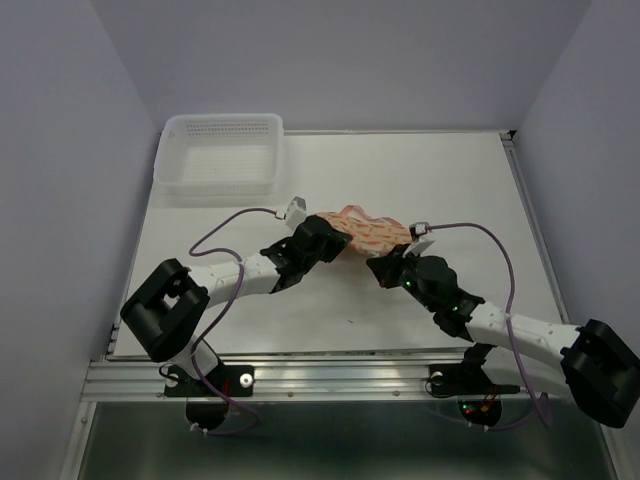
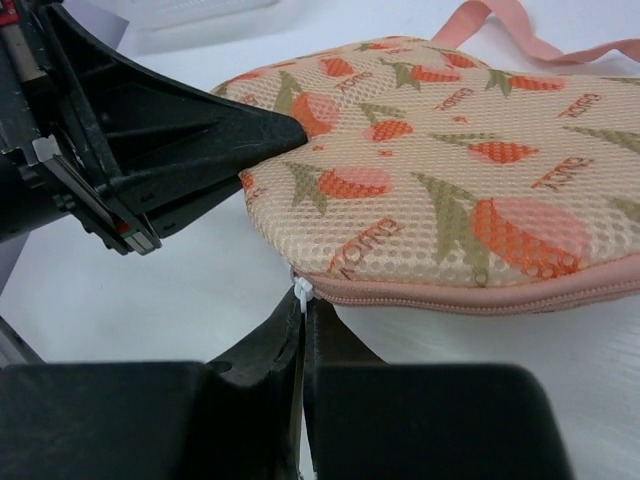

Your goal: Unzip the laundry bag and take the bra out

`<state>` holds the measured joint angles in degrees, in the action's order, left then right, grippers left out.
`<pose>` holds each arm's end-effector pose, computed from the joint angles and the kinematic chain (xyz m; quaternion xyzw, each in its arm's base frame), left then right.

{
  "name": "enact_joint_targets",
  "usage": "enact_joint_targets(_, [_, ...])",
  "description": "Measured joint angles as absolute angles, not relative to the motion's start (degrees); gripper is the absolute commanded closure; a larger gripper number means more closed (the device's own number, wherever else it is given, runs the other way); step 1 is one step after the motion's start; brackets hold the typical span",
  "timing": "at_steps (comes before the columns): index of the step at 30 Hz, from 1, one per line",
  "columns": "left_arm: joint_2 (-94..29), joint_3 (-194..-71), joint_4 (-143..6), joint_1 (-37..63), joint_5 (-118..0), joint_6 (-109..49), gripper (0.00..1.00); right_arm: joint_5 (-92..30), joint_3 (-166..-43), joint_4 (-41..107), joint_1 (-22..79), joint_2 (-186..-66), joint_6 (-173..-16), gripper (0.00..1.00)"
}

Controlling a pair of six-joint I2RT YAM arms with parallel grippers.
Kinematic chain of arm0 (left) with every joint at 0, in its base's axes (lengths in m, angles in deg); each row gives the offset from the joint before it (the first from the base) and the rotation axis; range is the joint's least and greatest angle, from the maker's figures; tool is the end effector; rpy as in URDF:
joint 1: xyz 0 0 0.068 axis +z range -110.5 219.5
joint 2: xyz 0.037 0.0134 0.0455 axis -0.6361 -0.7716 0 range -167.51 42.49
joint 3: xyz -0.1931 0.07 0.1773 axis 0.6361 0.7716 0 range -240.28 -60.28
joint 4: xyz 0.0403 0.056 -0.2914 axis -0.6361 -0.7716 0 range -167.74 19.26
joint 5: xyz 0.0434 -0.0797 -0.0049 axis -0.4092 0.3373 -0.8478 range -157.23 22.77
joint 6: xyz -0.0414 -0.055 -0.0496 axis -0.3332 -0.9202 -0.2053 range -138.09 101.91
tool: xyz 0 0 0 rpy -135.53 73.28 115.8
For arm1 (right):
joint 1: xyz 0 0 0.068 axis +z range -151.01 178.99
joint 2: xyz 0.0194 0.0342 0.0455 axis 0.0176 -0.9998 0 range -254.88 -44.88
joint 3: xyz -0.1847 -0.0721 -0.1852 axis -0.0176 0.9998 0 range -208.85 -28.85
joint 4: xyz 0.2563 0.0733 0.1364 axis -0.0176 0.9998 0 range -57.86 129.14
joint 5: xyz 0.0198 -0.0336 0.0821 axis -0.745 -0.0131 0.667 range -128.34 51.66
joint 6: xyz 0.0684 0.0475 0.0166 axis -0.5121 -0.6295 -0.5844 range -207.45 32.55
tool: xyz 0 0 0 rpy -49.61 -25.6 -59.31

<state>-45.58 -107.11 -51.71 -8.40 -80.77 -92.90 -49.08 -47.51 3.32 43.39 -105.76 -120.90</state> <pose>0.2817 -0.2857 0.1776 -0.2558 0.7863 -0.4391 0.3514 0.2149 0.1908 0.1613 -0.0168 0.7833 0.3306 0.5262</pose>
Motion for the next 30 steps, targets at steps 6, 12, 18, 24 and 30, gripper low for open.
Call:
enact_joint_targets(6, [-44.4,-105.8,-51.7,-8.1,-80.1,-91.4,1.00,-50.0,-43.5,8.8,43.4,-96.8,-121.5,0.99])
enact_joint_targets(12, [-42.3,-101.3,-50.6,-4.6,-76.7,-88.1,1.00,-52.1,-41.7,18.5,43.7,-88.4,-122.9,0.99])
enact_joint_targets(18, [-41.0,-96.4,-50.3,3.2,-75.5,-79.9,1.00,-52.0,-41.9,26.4,43.7,-84.8,-122.3,0.99])
enact_joint_targets(24, [-41.2,-96.9,-51.6,9.2,-73.3,-70.9,1.00,-43.7,-45.0,28.4,43.7,-94.6,-118.7,0.95])
enact_joint_targets(30, [-40.8,-99.8,-51.9,8.3,-70.0,-68.3,1.00,-38.3,-48.3,25.2,43.7,-104.0,-116.9,0.35])
